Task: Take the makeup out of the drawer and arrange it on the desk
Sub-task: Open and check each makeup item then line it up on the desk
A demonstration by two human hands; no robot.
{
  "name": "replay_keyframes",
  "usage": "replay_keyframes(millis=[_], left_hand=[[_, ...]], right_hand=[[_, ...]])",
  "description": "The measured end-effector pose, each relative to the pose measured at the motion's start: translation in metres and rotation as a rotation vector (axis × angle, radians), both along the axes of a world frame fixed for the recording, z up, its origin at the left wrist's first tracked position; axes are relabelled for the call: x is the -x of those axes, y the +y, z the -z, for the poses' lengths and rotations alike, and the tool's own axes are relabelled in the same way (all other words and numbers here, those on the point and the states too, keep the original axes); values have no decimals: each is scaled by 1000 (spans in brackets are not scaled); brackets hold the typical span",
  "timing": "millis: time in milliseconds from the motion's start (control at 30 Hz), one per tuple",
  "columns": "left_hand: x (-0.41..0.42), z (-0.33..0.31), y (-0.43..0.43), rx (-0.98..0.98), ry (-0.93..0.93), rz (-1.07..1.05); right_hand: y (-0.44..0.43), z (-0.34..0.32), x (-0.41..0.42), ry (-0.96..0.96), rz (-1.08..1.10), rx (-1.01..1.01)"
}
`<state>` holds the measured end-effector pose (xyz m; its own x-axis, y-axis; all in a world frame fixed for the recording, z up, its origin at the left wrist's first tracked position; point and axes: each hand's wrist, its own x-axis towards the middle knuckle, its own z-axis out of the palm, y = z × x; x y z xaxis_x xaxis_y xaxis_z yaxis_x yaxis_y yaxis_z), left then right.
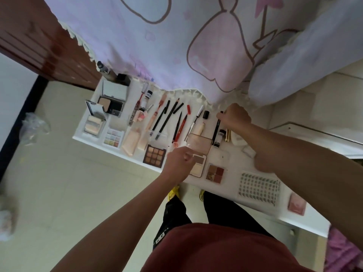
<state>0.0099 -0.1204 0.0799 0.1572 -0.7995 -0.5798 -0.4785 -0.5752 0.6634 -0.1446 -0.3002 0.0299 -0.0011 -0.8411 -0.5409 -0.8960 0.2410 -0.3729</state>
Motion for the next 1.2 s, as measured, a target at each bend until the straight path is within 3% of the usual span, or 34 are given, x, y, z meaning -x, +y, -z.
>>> replay_keyframes(millis=[200, 300, 533, 633, 800, 1100, 1200], left_hand=[[-6, -21, -36, 90, -46, 30], [-2, -34, -53, 107, 43, 28], [0, -55, -69, 130, 308, -27], [-7, -65, -69, 147, 350, -37], [-23, -73, -73, 152, 354, 45], [-28, -83, -83, 242, 261, 207], [-29, -86, -85, 241, 240, 281]], right_hand=[[8, -53, 32, -364, 277, 157], [18, -76, 41, -618, 479, 29], [44, -109, 52, -871, 552, -208], [53, -121, 57, -886, 458, -241], [71, -137, 60, -686, 25, -317], [93, -138, 47, -701, -24, -37], [97, -138, 49, -717, 10, -32]])
